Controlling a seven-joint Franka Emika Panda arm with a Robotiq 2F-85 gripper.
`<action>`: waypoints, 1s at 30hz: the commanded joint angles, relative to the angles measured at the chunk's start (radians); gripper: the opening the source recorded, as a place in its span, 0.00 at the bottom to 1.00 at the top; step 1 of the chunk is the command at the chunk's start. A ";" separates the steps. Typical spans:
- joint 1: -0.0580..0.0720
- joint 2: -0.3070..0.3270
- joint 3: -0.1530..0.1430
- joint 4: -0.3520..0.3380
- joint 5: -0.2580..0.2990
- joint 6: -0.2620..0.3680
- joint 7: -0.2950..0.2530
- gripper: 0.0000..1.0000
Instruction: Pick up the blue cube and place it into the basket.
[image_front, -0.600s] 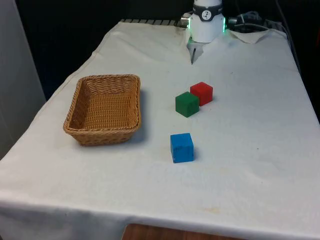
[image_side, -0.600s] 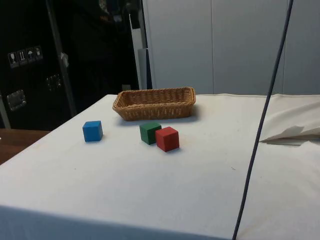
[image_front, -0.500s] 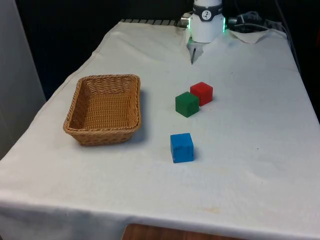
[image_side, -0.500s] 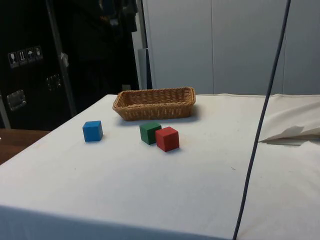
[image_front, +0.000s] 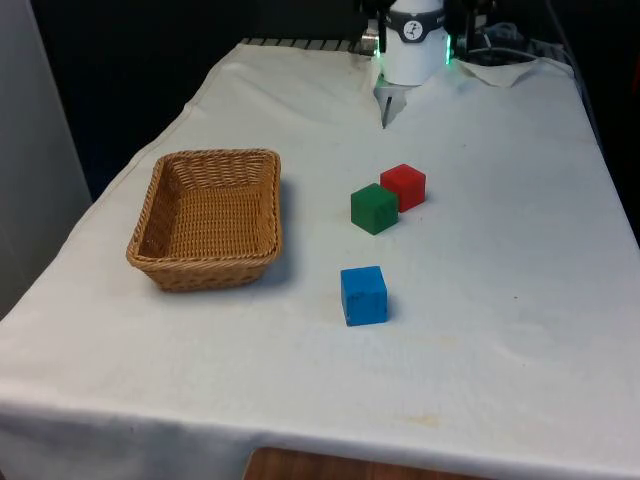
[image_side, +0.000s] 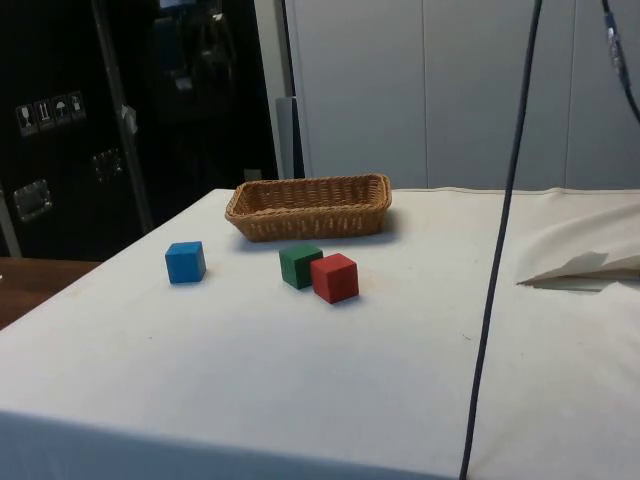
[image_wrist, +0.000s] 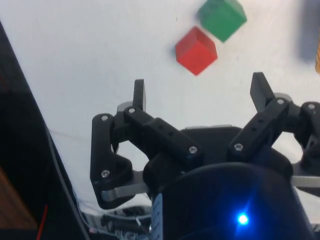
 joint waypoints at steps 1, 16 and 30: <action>0.004 0.024 0.001 0.022 -0.005 0.007 0.009 1.00; 0.011 0.097 0.020 0.079 -0.034 0.103 0.038 1.00; 0.014 0.096 0.030 -0.001 -0.082 0.248 0.080 1.00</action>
